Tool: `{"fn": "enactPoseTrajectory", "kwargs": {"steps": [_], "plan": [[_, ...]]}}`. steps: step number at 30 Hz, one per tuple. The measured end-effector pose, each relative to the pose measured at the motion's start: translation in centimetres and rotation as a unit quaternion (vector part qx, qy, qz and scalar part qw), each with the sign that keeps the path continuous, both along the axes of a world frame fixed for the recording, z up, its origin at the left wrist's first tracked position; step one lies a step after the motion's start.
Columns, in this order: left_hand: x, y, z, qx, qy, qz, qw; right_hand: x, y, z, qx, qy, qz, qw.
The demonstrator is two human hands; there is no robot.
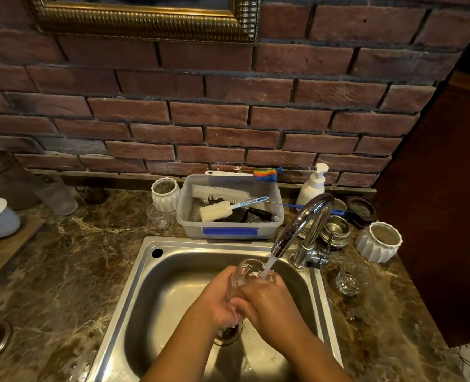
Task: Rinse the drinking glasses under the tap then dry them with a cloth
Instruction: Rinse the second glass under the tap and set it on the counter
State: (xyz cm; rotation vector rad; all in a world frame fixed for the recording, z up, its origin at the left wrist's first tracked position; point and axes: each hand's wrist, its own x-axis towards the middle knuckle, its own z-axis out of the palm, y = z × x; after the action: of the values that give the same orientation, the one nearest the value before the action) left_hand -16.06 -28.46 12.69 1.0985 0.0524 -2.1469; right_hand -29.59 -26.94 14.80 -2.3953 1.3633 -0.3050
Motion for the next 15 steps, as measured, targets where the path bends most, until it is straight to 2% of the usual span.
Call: {"fn": "enactPoseTrajectory", "kwargs": {"steps": [2, 3, 4, 5, 7, 9, 11, 12, 13, 14, 15], "plan": [[-0.3, -0.1, 0.3, -0.002, -0.008, -0.010, 1.000, 0.0, 0.3, -0.5, 0.018, -0.058, -0.043, 0.997], [-0.6, -0.3, 0.2, -0.011, -0.062, 0.002, 0.998, 0.1, 0.4, -0.8, 0.037, -0.112, -0.075, 0.990], [-1.1, -0.5, 0.2, -0.035, -0.150, 0.016, 0.988, 0.4, 0.4, -1.0, 0.069, -0.176, -0.109, 0.976], [-1.6, -0.7, 0.2, -0.066, -0.257, 0.023, 0.964, 0.6, 0.3, -1.2, 0.115, -0.249, -0.149, 0.950], [-2.4, -0.8, 0.3, -0.168, -0.427, 0.026, 0.888, 1.0, -0.1, -1.2, 0.211, -0.387, -0.251, 0.862], [-2.8, -0.3, 0.5, -0.294, -0.521, 0.021, 0.801, 0.9, -0.7, -1.1, 0.318, -0.495, -0.353, 0.727], [-2.7, 0.2, 0.7, -0.416, -0.605, -0.029, 0.678, 0.7, -1.1, -1.2, 0.407, -0.590, -0.398, 0.572], [-2.6, 0.3, 0.7, -0.465, -0.639, -0.060, 0.609, 0.5, -1.1, -1.2, 0.435, -0.617, -0.405, 0.515], [-2.6, 0.2, 0.6, -0.497, -0.658, -0.077, 0.560, 0.3, -1.2, -1.2, 0.452, -0.632, -0.406, 0.482], [-2.4, 0.0, 0.5, -0.503, -0.660, -0.083, 0.551, 0.2, -1.4, -1.3, 0.460, -0.635, -0.400, 0.475], [-2.2, -0.1, 0.5, -0.491, -0.646, -0.076, 0.579, 0.2, -1.5, -1.3, 0.457, -0.629, -0.392, 0.492]]}}
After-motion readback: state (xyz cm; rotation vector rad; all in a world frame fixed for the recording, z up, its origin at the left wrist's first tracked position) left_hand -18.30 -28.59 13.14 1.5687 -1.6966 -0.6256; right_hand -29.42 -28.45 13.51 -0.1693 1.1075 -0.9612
